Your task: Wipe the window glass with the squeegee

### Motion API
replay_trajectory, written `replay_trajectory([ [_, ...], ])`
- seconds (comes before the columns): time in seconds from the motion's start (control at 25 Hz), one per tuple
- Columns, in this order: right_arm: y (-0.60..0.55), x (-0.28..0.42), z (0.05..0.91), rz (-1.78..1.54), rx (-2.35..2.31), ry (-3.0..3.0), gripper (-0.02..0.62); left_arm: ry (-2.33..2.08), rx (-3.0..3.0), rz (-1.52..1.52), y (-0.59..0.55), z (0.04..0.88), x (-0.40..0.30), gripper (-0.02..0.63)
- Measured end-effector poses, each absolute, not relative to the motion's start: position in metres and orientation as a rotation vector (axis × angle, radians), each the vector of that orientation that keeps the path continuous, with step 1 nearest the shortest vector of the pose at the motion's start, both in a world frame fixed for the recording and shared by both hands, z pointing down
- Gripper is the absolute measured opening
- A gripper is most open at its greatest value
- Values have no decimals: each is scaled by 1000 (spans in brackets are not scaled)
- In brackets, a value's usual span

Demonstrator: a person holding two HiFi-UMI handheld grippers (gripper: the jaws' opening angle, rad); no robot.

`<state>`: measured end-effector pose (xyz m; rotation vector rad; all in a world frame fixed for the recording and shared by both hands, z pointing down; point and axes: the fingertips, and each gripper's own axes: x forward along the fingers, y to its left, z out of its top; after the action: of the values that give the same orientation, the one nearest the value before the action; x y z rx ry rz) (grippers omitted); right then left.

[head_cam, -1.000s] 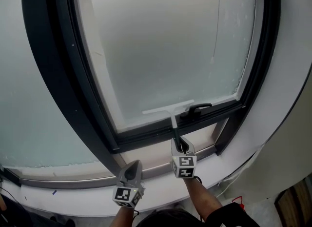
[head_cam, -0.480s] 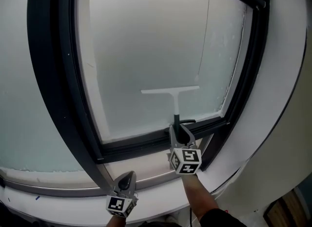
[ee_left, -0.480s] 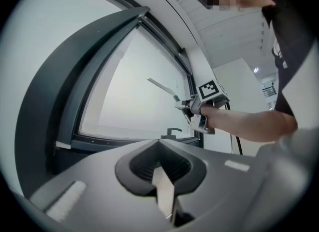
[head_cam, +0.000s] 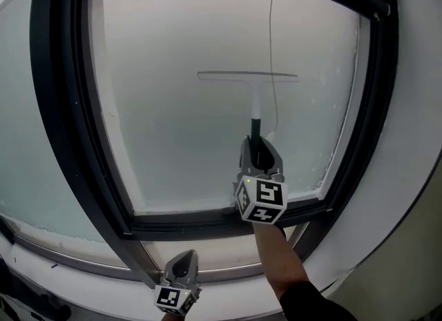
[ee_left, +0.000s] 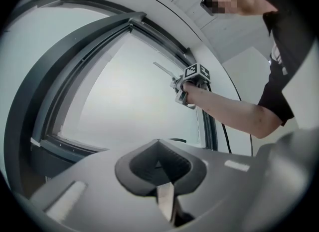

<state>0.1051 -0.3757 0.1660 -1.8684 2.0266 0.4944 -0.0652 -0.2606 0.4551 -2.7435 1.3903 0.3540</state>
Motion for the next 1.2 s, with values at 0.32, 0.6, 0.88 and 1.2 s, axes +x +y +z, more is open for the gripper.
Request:
replay_trajectory([
  [0.32,-393,119,124,508,-1878,1988,95,1353,-2681,350,-263,415,-59,-2],
  [0.6,-401,121,116,522,-1922,1979,95,1277,-2666,350,-273,404,-65,-2],
  [0.88,-390,120,124,551,-1940,1954,95,1228,-2702,351,-277,402,-68,-2],
  [1.2,-391,120,140,534,-1978,1989,95,1176,-2734,356,-277,402,-59,-2],
])
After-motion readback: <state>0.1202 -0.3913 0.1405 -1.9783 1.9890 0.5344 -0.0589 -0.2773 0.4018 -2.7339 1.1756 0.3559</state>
